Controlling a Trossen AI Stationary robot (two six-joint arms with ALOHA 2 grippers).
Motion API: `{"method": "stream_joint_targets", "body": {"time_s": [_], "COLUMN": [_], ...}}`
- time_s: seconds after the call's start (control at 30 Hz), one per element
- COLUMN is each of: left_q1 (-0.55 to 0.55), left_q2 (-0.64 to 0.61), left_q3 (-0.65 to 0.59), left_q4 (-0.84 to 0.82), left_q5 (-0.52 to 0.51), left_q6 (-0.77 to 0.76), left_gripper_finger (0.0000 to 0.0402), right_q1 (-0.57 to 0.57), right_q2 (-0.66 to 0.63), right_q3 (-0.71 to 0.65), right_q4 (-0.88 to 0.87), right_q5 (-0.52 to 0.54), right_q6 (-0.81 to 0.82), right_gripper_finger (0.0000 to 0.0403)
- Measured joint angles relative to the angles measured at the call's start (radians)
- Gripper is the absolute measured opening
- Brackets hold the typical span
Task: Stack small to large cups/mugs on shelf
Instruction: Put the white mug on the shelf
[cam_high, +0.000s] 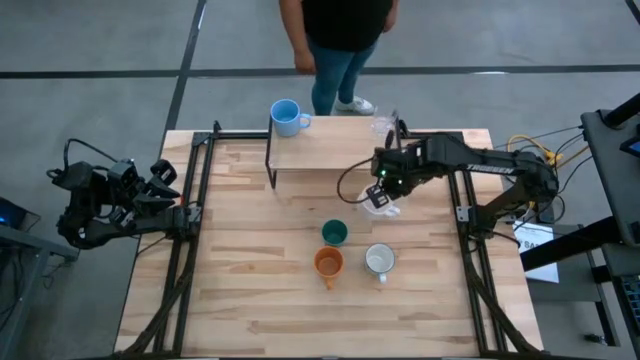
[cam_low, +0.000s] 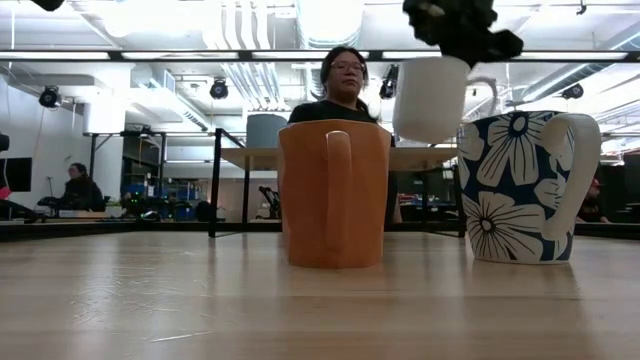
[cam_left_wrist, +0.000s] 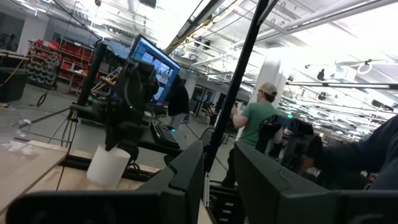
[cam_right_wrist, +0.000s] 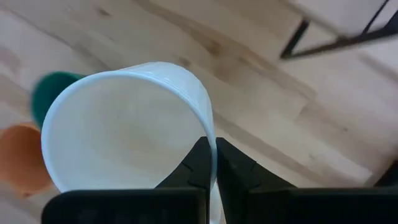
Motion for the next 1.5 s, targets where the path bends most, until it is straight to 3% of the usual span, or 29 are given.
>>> {"method": "stream_joint_targets", "body": {"time_s": [0.37, 0.87, 1.13, 1.5], "left_q1": [0.0, 0.0, 0.0, 0.0], "left_q2": [0.0, 0.0, 0.0, 0.0], "left_q3": [0.0, 0.0, 0.0, 0.0], "left_q4": [0.0, 0.0, 0.0, 0.0], "left_q5": [0.0, 0.0, -0.001, -0.001], "left_q6": [0.0, 0.021, 0.025, 0.024], "left_gripper_finger": [0.0077, 0.0077, 0.0077, 0.0077], "right_q1": [-0.103, -0.207, -0.278, -0.367], "right_q2": [0.051, 0.391, 0.496, 0.502], "right_q3": [0.16, 0.635, 0.835, 0.852], "right_q4": [-0.14, -0.24, -0.241, -0.243], "right_q5": [-0.008, -0.013, -0.045, -0.024], "right_q6": [-0.243, -0.503, -0.557, -0.584], "right_gripper_finger": [0.0009, 0.0009, 0.0009, 0.0009]}}
